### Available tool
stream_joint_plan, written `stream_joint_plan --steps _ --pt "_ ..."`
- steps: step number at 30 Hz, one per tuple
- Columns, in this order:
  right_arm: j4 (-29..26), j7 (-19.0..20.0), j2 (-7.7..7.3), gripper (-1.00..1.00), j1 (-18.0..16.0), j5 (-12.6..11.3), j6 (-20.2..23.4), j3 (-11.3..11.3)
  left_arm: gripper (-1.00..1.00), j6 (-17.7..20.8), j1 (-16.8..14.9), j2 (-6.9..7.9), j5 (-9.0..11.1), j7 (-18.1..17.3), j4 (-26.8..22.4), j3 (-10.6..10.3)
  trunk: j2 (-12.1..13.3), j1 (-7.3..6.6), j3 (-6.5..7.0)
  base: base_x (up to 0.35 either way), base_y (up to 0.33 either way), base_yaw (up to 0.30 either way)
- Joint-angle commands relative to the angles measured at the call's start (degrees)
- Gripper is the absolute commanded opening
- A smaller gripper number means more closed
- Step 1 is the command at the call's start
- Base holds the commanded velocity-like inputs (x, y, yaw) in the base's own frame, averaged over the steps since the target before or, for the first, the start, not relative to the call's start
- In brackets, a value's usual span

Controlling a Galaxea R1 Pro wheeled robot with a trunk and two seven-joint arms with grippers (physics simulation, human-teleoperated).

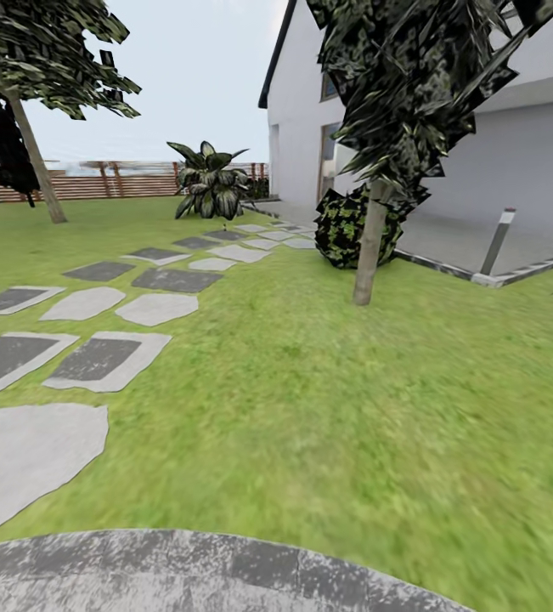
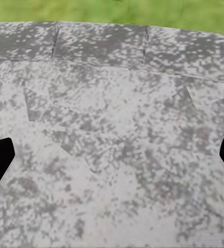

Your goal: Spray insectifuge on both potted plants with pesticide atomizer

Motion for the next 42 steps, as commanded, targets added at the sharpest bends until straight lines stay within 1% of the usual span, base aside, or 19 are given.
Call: stream_joint_plan --steps 1,8,16,24,39,42 --pt "0.1 -0.2 0.00 1.00 0.0 0.1 -0.1 0.0 1.00 -0.2 0.0 -0.02 0.1 0.0 0.1 0.0 0.0 0.03 -0.10 0.339 0.000 0.250" --pt "0.2 -0.2 -0.01 1.00 0.0 0.2 -0.1 0.0 1.00 -0.2 0.0 -0.04 0.1 0.0 0.1 0.0 0.0 0.03 -0.44 0.339 0.000 0.215" --pt "0.2 -0.2 -0.01 1.00 0.0 0.2 -0.1 0.1 1.00 -0.1 0.0 -0.04 0.1 0.0 0.1 0.1 0.0 0.03 -0.55 0.337 0.056 0.043" --pt "0.3 -0.2 0.05 1.00 0.0 0.2 -0.1 0.2 1.00 -0.2 0.0 -0.03 0.1 0.0 0.1 0.1 0.0 0.03 -0.52 0.313 0.183 0.035" --pt "0.1 -0.2 0.07 1.00 0.0 0.2 -0.1 0.2 1.00 -0.2 0.0 0.05 0.1 0.0 0.1 0.1 0.0 0.03 -0.26 0.305 0.205 0.237" --pt "0.0 -0.2 0.08 1.00 0.0 0.3 -0.1 0.2 1.00 -0.2 0.0 0.05 0.1 0.0 0.1 0.1 0.0 0.03 -0.26 0.305 0.205 0.135"
